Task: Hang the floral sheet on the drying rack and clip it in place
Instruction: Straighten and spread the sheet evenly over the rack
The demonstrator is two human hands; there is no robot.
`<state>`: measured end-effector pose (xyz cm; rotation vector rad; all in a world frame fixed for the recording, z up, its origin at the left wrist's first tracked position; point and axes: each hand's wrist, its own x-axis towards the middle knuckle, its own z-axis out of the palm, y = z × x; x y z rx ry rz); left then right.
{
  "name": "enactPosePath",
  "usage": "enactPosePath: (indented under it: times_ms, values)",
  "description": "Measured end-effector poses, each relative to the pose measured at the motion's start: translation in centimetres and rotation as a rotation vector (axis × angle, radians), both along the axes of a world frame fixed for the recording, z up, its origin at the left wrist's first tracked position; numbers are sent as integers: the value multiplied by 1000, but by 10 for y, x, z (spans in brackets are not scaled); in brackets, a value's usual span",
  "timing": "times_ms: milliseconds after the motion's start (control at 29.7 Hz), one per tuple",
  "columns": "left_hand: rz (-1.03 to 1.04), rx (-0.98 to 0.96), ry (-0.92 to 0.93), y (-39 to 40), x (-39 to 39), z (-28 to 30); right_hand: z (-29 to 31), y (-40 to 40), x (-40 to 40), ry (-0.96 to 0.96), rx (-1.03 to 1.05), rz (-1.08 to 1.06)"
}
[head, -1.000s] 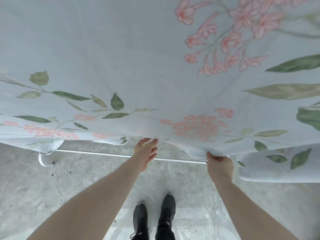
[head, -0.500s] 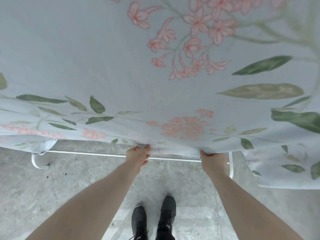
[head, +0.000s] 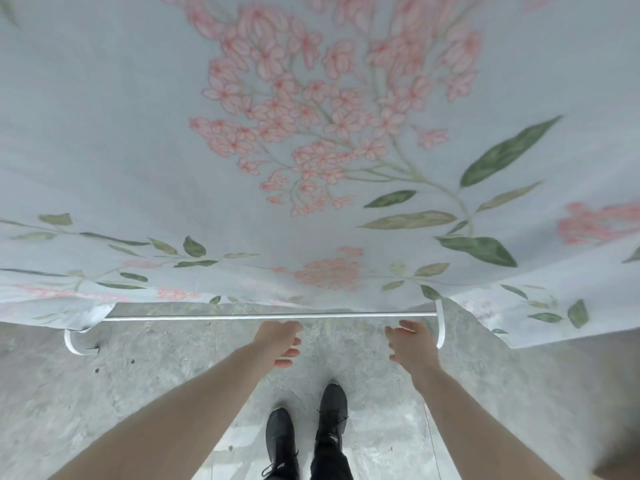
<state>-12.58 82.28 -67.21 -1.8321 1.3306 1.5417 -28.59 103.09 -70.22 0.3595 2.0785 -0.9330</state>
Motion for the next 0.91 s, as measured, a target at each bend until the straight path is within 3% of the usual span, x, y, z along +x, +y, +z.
enactPosePath:
  times_ms: [67,235,471,605,908]
  values:
    - [-90,9,-2,16,18,19,29,18,8,-26,-107,-172]
    - [-248,-33,95,57,38,92,108,66,26,93,-172,-307]
    - [-329,-199,462,83,-16,185,154,83,7,-27,-301,-569]
    - [-461,-406,473,89,-44,218,158,98,-17,-58,-252,-742]
    - [-636,-613,517,129,-106,249,155,127,-117,233,-108,-458]
